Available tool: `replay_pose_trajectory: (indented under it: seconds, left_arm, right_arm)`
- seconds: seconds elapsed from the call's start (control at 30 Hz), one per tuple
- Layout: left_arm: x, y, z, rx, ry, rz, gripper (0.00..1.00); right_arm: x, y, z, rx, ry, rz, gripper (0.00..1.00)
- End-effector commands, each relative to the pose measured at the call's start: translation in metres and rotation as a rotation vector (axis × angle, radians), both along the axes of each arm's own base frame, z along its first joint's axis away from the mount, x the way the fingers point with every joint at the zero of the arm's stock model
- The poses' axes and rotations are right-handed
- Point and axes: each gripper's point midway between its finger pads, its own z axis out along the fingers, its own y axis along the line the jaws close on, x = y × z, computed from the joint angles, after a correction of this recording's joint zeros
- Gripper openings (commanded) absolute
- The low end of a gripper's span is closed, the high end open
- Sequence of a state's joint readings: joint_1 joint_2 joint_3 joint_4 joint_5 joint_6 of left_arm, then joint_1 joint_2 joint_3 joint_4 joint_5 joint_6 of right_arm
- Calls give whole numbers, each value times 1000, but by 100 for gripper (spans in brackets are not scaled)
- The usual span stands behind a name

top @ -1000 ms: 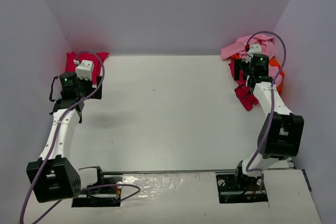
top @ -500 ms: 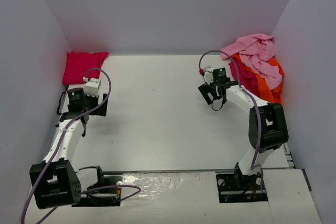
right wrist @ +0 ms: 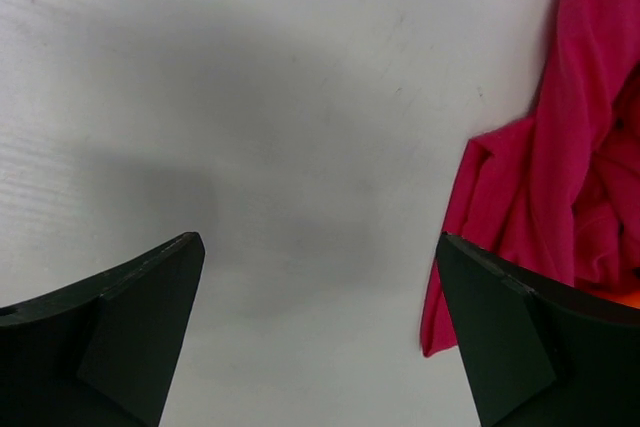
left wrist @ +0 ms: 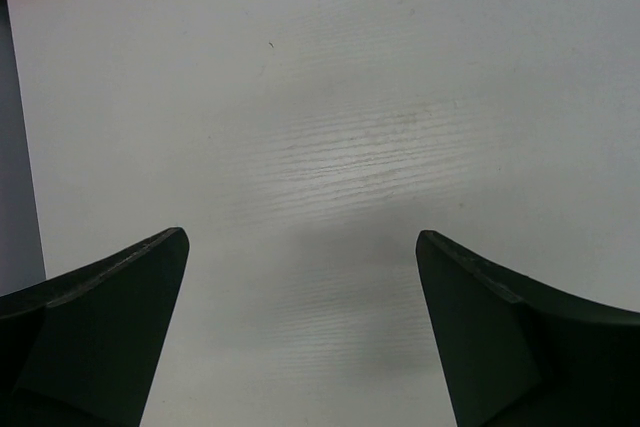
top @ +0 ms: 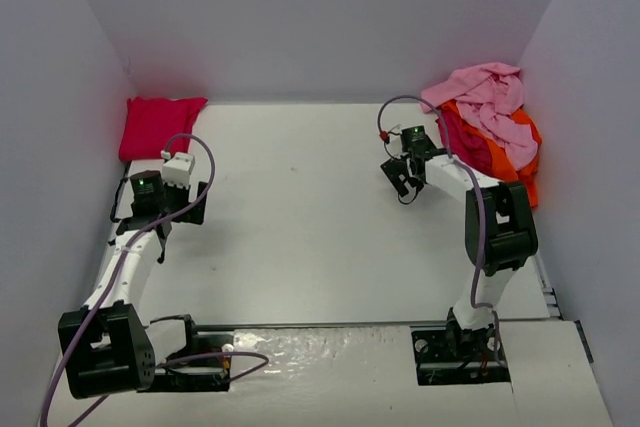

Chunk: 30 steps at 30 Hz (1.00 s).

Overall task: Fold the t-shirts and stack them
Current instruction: Grab the tshirt from the pile

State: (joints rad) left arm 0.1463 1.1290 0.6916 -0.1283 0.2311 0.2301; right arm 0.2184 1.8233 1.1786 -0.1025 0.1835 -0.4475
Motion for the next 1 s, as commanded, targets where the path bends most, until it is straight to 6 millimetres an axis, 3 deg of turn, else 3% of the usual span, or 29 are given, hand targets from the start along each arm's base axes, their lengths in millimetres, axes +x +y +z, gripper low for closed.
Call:
replay_pose_trajectory:
  seconds: [0.0,0.1,0.17,0.23,0.27,0.3,0.4,0.47,0.7,0.9,0.93,0.97]
  left_arm:
    - [15,5,31,39,-105,-3,97]
    - [15,4,33,37,-112,-8,97]
    - [14,4,34,41,-117,-11,97]
    - [16,4,35,45,-120,-17,97]
    - [16,4,35,46,-118,-19,97]
    - [17,4,37,47,-117,-24,97]
    - [17,3,40,54,-119,-35,97]
    - [18,4,40,60,-119,-40,97]
    - [21,6,35,83,-95,-50,97]
    - [23,9,23,90,-63,-48,97]
    - [25,9,25,91,-64,-45,97]
    - [26,10,25,90,-61,-45,97]
  right_arm:
    - [69,-22,74,-157,-216,-87,100]
    - [113,-45,120,-250,-326,-177,100]
    - [137,-65,123,-326,-333,-239,100]
    - [165,-79,154,-355,-413,-304,100]
    - [173,-89,155,-379,-420,-331,100]
    - [179,-100,143,-402,-402,-348,100]
    - [192,-126,153,-425,-446,-428,100]
    - [197,-146,143,-439,-443,-473,100]
    - [194,-216,111,-456,-434,-629,100]
    - [199,-245,99,-493,-452,-667,99]
    - [200,-247,96,-499,-451,-661,95]
    - [201,-247,88,-510,-429,-646,79]
